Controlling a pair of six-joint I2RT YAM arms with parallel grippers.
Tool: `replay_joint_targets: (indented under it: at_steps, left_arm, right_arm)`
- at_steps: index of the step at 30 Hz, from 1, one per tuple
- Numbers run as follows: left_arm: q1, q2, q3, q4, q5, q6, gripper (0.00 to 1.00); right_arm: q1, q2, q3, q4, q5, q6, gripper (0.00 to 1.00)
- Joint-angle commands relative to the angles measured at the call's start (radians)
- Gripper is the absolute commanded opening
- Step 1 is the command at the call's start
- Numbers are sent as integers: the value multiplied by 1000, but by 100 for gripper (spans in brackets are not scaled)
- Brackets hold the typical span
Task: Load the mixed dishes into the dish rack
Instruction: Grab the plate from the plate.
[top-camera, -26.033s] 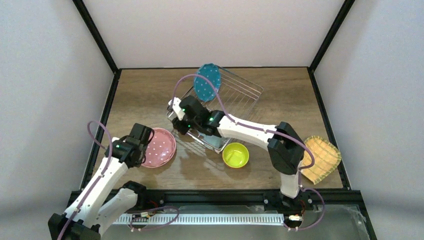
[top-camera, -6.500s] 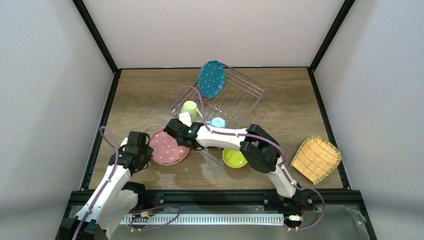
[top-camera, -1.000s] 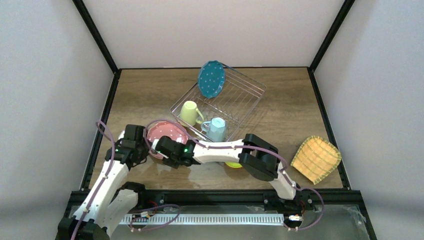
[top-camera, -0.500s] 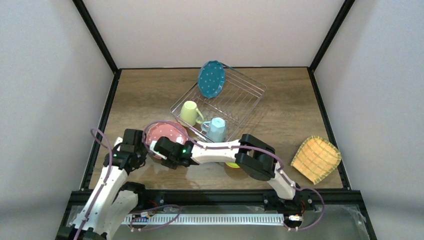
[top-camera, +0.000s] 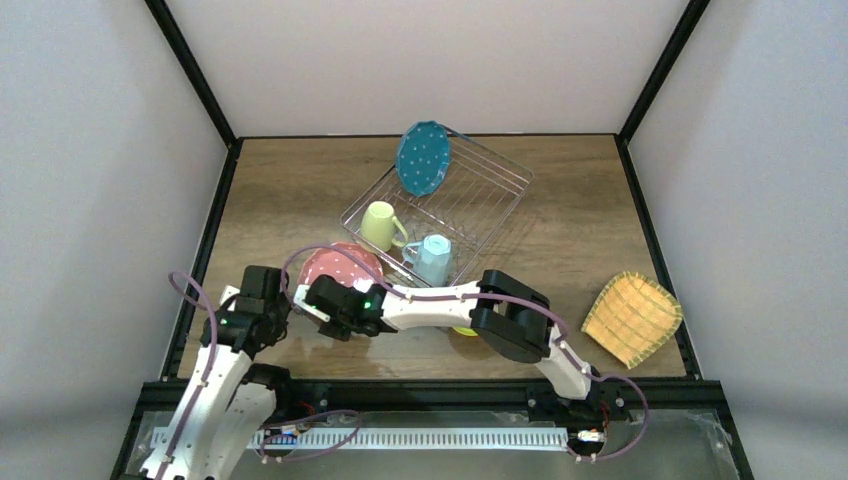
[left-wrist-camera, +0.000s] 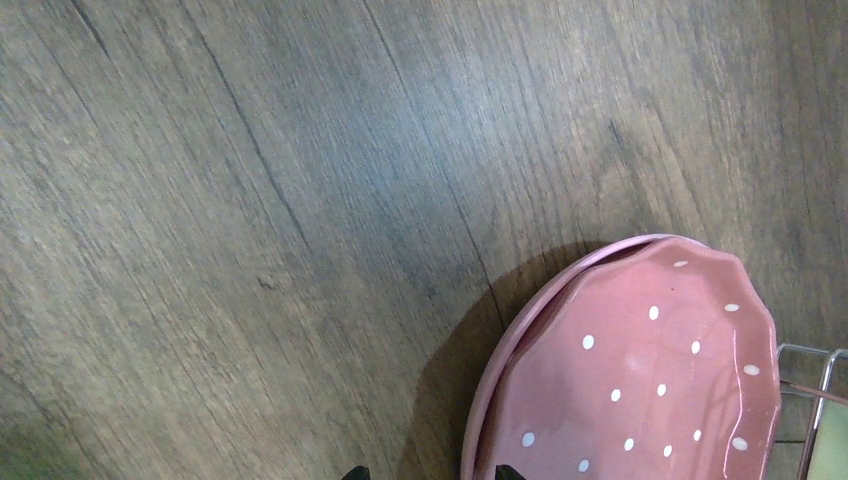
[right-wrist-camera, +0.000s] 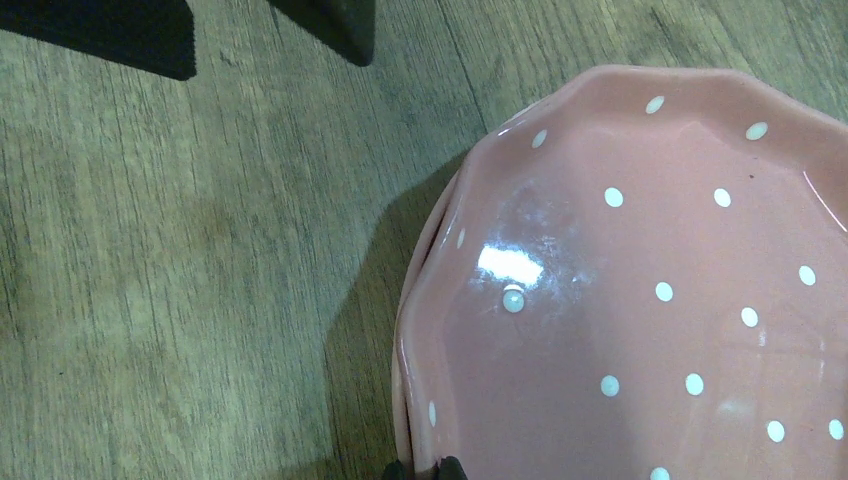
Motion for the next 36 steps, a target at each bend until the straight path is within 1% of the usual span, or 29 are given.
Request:
replay_joint_targets:
  at_steps: [1,10,16,18,26,31,36]
  left_arm:
    - [-6,-25,-4,-57,-10,-20,71]
    - [-6,-59,4,-67,8,-41,72]
    - [-6,-63,10,-56,30,-37,73]
    - [-7,-66,10,-59,32,-38,76]
    - [-6,-91,1,-75,33,-49,77]
    - [-6,-114,-6,-48,48,-60,86]
    - [-7,-138,-34,38,99,-71,92]
  right_arm:
    - [-8,3,-6,-31,7,56,1]
    - [-9,-63,22,-58,7,73,1]
    - [-9,-94,43,-77,9,80,1]
    - [-9,-102,44,-80,11,83,1]
    - [-9,-132,29,-79,13,98,1]
    - [-8,-150,32,-84,12,101,1]
    - [-9,-164,42,-93,18,98,1]
